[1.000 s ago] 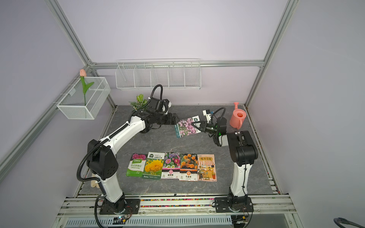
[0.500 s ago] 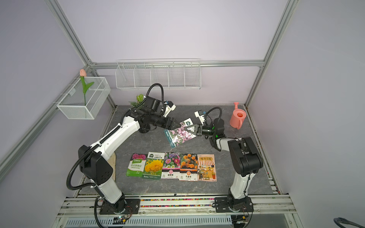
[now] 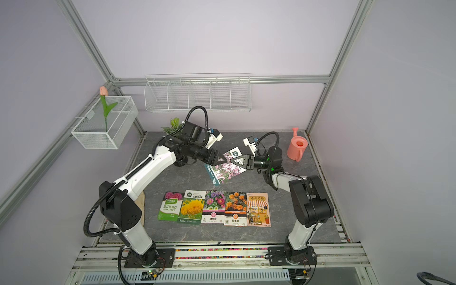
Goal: Arrange the seed packets in a row
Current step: Pick up the seed packet from the center of the board.
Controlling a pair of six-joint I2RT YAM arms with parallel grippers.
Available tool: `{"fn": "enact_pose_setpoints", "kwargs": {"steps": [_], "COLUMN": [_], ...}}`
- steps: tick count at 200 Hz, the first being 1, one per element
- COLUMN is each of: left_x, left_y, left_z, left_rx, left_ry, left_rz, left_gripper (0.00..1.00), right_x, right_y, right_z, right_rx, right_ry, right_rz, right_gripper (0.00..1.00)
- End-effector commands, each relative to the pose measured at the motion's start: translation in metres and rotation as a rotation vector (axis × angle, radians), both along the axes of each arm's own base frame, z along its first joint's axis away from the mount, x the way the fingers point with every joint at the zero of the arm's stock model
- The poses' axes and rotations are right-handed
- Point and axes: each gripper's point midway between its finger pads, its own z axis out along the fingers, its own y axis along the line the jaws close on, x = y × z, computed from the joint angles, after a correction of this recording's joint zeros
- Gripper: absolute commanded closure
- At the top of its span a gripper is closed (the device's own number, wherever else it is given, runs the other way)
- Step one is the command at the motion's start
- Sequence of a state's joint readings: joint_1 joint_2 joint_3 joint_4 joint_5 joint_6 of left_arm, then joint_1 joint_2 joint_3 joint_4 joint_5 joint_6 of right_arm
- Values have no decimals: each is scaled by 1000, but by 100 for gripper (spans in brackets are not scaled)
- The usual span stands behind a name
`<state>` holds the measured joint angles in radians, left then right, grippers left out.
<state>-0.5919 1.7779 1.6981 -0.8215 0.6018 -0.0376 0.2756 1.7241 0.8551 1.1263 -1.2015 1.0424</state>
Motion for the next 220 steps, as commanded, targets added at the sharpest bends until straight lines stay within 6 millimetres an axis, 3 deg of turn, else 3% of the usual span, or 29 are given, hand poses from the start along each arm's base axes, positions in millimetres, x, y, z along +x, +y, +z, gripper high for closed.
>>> {"fn": "enact_pose_setpoints", "kwargs": {"steps": [1, 15, 26, 33, 44, 52, 66, 75, 81, 85, 92, 107, 118, 123, 135, 146, 187, 220], "left_x": [-1, -2, -7, -11, -16, -17, -18, -19, -19, -18, -16, -8, -1, 3, 5, 8, 0, -20], "left_y": [-5, -6, -9, -11, -13, -14, -13, -14, -15, -16, -17, -21, -27, -31, -43, -54, -108, -176], "left_z": [-5, -6, -5, -2, 3, 4, 4, 3, 3, 2, 0, -5, -10, -10, -11, -13, -16, -37], "left_rx": [12, 5, -16, -36, -65, -74, -78, -82, -85, -88, -97, -108, -142, -163, -207, -236, -325, -348], "left_ry": [15, 27, 40, 47, 56, 54, 55, 62, 66, 73, 80, 96, 117, 118, 113, 115, 205, 334], "left_rz": [-27, -36, -64, -84, -107, -107, -105, -109, -101, -92, -74, 11, 102, 151, 254, 370, 583, 657], "left_gripper": [32, 34, 45, 56, 86, 100, 100, 100, 100, 100, 100, 100, 100, 100, 100, 100, 100, 100], "right_x": [-6, -7, -6, -4, -2, 1, 10, 19, 28, 34, 42, 74, 76, 79, 66, 51, -16, -62], "right_y": [0, 0, 1, 1, 1, 0, -4, -9, -16, -21, -29, -84, -123, -140, -174, -196, -229, -254], "right_z": [11, 11, 9, 7, 2, 0, -5, -10, -15, -18, -25, -51, -79, -78, -86, -82, -93, -86], "right_rx": [9, 9, 4, 1, -9, -15, -27, -42, -58, -72, -101, -233, -410, -492, -669, -724, -788, -822], "right_ry": [-43, -40, -37, -33, -25, -19, -7, 15, 32, 49, 76, 193, 278, 285, 303, 308, 436, 425], "right_rz": [7, 10, 7, 3, -1, -15, -57, -102, -151, -188, -252, -531, -715, -804, -957, -1060, -1148, -1268], "right_gripper": [93, 93, 93, 93, 90, 81, 71, 55, 3, 11, 12, 12, 12, 12, 12, 11, 12, 12]}}
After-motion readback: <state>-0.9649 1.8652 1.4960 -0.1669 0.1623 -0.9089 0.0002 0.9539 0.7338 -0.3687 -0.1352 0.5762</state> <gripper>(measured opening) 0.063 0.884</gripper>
